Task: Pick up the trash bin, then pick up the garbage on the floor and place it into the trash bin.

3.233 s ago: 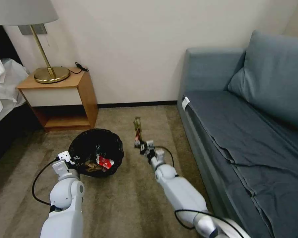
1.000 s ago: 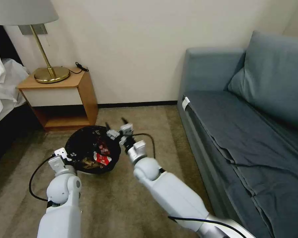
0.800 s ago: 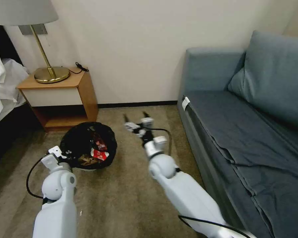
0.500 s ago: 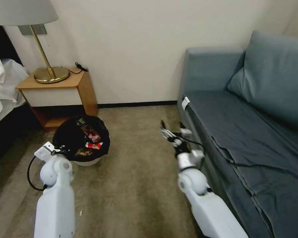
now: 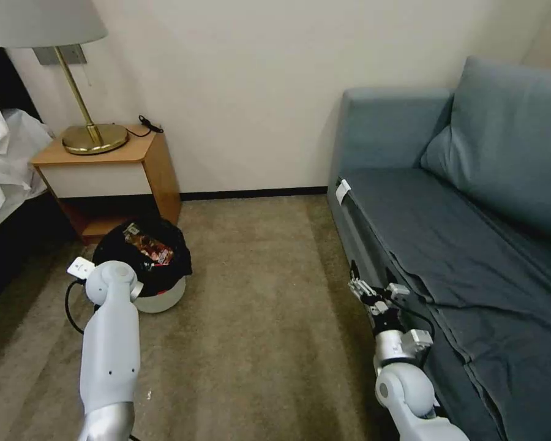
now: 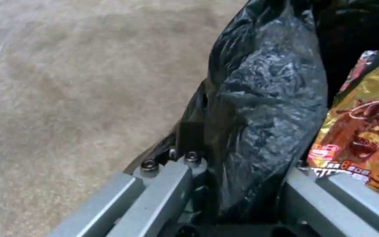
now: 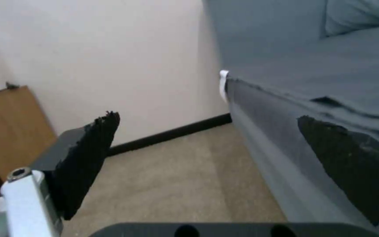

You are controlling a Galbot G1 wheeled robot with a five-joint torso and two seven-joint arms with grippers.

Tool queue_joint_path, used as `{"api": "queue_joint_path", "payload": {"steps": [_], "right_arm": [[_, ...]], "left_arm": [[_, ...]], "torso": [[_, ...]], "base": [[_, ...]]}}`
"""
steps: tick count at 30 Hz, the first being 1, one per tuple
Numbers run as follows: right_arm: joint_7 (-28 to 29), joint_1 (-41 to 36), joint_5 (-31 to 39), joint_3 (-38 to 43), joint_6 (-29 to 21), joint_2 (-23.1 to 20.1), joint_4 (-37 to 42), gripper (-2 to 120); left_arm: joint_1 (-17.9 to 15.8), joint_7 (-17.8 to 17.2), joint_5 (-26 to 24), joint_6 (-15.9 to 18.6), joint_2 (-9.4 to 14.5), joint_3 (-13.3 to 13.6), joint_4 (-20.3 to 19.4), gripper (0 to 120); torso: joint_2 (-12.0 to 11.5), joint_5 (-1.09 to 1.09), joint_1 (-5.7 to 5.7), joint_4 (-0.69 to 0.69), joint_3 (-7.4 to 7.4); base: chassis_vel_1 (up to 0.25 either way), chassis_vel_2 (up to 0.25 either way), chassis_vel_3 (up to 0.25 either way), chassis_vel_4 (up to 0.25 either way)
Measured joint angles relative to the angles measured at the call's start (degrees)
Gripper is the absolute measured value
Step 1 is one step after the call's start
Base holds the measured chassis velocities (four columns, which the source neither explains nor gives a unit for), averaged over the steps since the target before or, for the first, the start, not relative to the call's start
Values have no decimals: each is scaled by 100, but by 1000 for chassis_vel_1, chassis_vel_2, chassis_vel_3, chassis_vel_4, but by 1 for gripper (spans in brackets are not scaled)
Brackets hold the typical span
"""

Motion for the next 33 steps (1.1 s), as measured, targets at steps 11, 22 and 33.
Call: {"api": "queue_joint_path", "payload": {"steps": [11,22,33], "right_arm": [[-91,89,-104,37,-44,133,-122,100],[-142,372,-608,72,-229,227,-27,100],[129,926,-1129,-203,-463,413,59,100]], "left_arm": [[295,264,-380,-102,292,-247,-24,9],[548,393,-263,221,287,-442,-680,48],[1613,2971,1934,556,399,-416,-2082,86]], "torso": [[0,1,0,0,0],[0,2,0,0,0],[0,1,0,2,0]], "base": [[0,0,0,0],[0,0,0,0],[0,0,0,0]]}}
